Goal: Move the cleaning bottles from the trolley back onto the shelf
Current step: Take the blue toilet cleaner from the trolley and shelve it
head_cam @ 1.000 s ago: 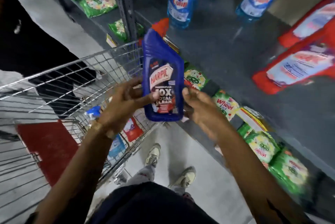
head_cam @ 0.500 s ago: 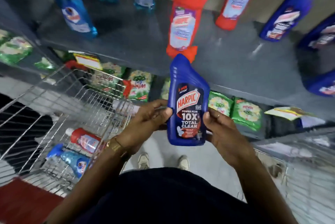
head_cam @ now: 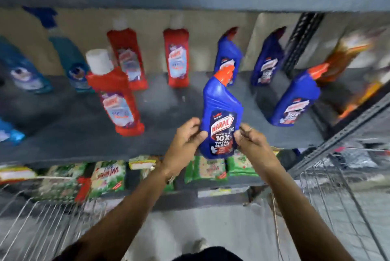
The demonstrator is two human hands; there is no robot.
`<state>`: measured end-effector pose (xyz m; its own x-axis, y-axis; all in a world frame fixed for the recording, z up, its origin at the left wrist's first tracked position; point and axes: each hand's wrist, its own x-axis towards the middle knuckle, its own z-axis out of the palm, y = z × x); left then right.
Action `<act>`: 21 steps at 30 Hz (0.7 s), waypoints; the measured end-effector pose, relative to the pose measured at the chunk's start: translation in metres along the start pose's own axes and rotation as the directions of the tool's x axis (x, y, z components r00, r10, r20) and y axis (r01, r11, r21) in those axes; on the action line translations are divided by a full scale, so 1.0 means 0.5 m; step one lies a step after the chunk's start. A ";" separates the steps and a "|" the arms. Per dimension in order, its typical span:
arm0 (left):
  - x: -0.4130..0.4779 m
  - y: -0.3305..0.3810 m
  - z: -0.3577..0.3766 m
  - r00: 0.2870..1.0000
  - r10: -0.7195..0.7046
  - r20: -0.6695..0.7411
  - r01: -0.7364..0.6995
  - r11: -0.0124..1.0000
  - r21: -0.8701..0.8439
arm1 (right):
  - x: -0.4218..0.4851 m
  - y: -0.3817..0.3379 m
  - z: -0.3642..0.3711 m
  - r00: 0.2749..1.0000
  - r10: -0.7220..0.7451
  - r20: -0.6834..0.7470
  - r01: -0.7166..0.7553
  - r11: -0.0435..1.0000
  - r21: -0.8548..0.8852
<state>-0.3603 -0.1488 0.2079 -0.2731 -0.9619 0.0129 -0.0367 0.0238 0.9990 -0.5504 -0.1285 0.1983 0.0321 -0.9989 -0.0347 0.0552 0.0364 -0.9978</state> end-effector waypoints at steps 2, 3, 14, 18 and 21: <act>0.069 -0.009 0.037 0.999 0.044 0.008 -0.044 0.998 0.048 | 0.047 0.005 -0.049 0.997 -0.040 -0.072 0.038 0.999 -0.029; 0.097 -0.018 0.053 0.998 0.056 0.009 -0.056 0.996 0.066 | 0.067 0.009 -0.069 0.995 -0.046 -0.093 0.043 0.998 -0.036; 0.223 -0.060 0.120 0.994 0.112 0.000 -0.111 0.988 0.112 | 0.168 0.035 -0.164 0.986 -0.107 -0.124 0.098 0.992 -0.080; 0.234 -0.066 0.121 0.996 0.092 0.009 -0.093 0.986 0.136 | 0.176 0.034 -0.164 0.984 -0.099 -0.145 0.085 0.992 -0.098; 0.232 -0.060 0.123 0.998 0.062 0.020 -0.064 0.989 0.136 | 0.167 0.036 -0.157 0.976 -0.106 -0.190 0.092 0.992 -0.083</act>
<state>-0.4501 -0.2441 0.1771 -0.2938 -0.9530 0.0743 -0.1498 0.1227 0.9811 -0.6253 -0.2138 0.1728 -0.1641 -0.9845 0.0612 -0.0247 -0.0580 -0.9980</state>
